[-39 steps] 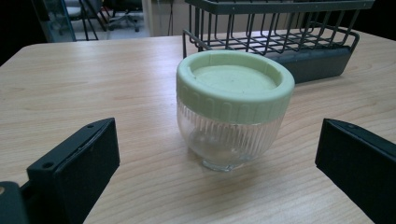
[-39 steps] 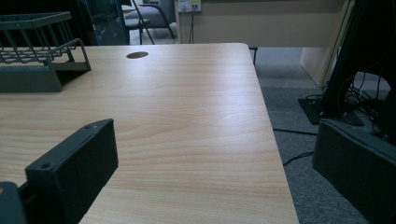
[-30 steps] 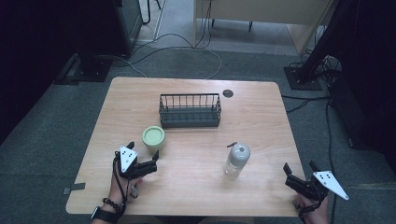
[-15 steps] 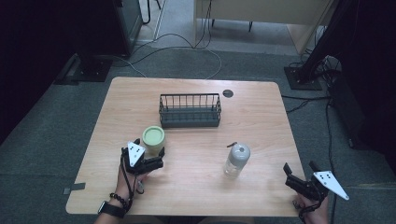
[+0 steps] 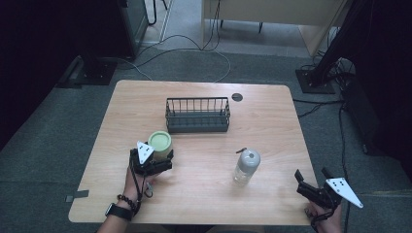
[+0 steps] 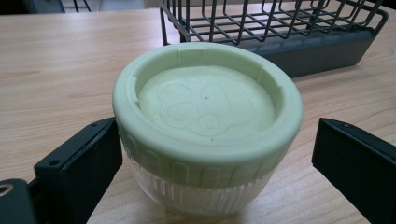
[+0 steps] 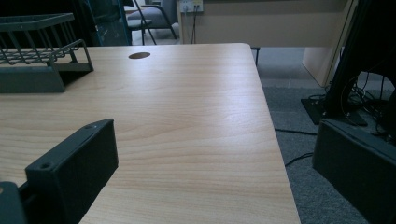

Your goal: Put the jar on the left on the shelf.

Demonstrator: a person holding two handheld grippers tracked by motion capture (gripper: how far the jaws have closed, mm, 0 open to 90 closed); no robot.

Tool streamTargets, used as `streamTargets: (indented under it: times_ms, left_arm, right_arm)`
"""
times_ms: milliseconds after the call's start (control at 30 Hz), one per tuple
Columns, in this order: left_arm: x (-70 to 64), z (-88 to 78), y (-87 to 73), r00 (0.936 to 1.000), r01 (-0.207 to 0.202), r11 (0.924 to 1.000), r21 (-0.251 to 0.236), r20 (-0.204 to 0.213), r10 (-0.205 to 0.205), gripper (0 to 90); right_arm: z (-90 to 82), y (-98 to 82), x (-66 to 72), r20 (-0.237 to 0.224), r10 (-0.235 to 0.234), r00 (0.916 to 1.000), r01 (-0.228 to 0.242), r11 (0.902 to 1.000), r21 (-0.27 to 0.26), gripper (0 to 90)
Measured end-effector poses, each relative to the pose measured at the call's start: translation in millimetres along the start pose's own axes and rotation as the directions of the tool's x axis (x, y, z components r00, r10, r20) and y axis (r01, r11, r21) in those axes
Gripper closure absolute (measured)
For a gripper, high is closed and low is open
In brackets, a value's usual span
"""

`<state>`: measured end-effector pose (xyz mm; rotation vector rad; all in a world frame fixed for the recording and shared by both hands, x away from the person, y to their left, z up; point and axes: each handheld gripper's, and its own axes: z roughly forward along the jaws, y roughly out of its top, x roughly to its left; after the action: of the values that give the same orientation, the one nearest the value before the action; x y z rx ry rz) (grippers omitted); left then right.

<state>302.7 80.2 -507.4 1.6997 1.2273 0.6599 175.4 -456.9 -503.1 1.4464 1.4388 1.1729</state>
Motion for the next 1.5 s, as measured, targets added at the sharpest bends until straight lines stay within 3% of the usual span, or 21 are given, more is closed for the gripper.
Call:
streamTargets:
  times_ms: [133, 333, 433, 600, 733, 1000, 1500]
  left_arm:
    - [-0.5, 4.7, 1.8, 0.9998, 0.011, 0.9998, 0.016, -0.018, -0.011, 2.1]
    - [-1.6, 8.6, 3.8, 0.9983, 0.014, 0.9994, 0.031, -0.057, -0.012, 10.1]
    - [-2.7, 7.5, 4.5, 0.9975, -0.016, 0.9995, 0.028, -0.068, 0.018, 10.8]
    - [-2.1, 6.9, 5.4, 0.9976, -0.017, 0.9996, 0.022, -0.067, 0.018, 11.5]
    - [-3.8, 7.0, 6.5, 0.9964, -0.041, 0.9990, 0.016, -0.074, 0.042, 11.5]
    - [-8.0, 8.2, 9.6, 0.9978, -0.030, 0.9994, 0.015, -0.059, 0.031, 11.5]
    - [-25.6, 7.3, 31.4, 0.9982, -0.058, 0.9982, -0.013, -0.013, 0.058, 11.5]
  right_arm:
    - [0.1, 0.0, -0.1, -0.001, -0.001, 1.0000, 0.001, 1.0000, 0.000, 0.1]
    - [0.1, 0.0, 0.0, -0.003, -0.002, 1.0000, 0.002, 1.0000, 0.001, 0.1]
    - [0.1, 0.0, -0.1, -0.004, -0.003, 1.0000, 0.003, 1.0000, 0.001, 0.1]
    - [0.1, 0.0, 0.3, -0.005, -0.003, 1.0000, 0.003, 1.0000, 0.002, 0.0]
    - [0.2, 0.0, 0.2, -0.005, -0.003, 1.0000, 0.003, 1.0000, 0.003, 0.1]
    - [0.0, 0.0, 0.3, -0.007, -0.004, 1.0000, 0.004, 1.0000, 0.002, 0.1]
    - [-0.3, -0.2, 0.4, -0.011, -0.007, 0.9999, 0.007, 1.0000, 0.001, 0.1]
